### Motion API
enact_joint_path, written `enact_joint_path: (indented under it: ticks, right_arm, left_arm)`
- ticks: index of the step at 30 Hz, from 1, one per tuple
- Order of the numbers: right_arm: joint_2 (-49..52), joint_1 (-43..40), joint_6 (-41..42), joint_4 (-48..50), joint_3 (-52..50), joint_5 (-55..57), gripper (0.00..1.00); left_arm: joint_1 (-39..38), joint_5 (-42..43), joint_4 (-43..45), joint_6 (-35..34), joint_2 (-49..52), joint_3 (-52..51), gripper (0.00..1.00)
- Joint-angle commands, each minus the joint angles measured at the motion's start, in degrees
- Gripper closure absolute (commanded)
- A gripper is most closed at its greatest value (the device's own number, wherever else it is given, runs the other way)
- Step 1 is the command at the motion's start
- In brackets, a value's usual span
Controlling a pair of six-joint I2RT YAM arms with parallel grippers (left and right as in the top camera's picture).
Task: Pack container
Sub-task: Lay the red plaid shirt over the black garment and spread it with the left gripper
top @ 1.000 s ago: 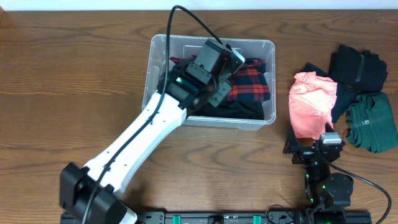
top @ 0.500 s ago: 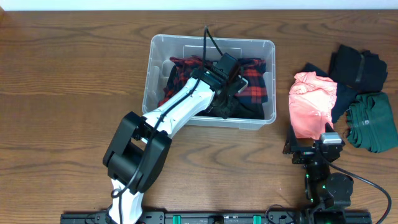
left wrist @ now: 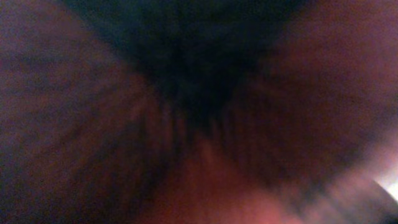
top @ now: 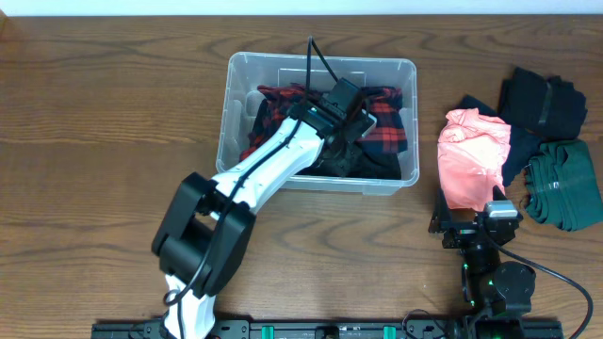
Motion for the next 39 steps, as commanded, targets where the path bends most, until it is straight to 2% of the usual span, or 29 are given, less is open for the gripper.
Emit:
enact_joint_path:
  ticks: [1, 10, 14, 25, 33, 39]
  right_arm:
    - [-0.2, 0.4, 0.6, -0.1, -0.2, 0.0, 0.01]
    - [-0.2, 0.4, 0.6, -0.1, -0.2, 0.0, 0.01]
    - [-0.2, 0.4, 0.6, -0.1, -0.2, 0.0, 0.01]
    - [-0.2, 0.4, 0.6, -0.1, -0.2, 0.0, 0.01]
    - [-0.2, 0.4, 0.6, -0.1, -0.2, 0.0, 0.01]
    - [-0.2, 0.4, 0.6, -0.1, -0.2, 0.0, 0.01]
  left_arm:
    - [0.1, -0.8, 0.5, -0.3, -6.8, 0.9, 0.94]
    - [0.0, -0.8, 1.4, -0.5, -18.8, 1.0, 0.94]
    - [0.1, -5.1, 4.0, -0.5, -19.8, 1.0, 0.94]
    - [0.1, -15.2, 9.9, -1.1, -9.9, 1.0, 0.94]
    - [0.1, -15.5, 8.8, -9.8, 1.2, 1.0, 0.94]
    - [0.1, -15.1, 7.4, -15.7, 3.8, 1.0, 0.94]
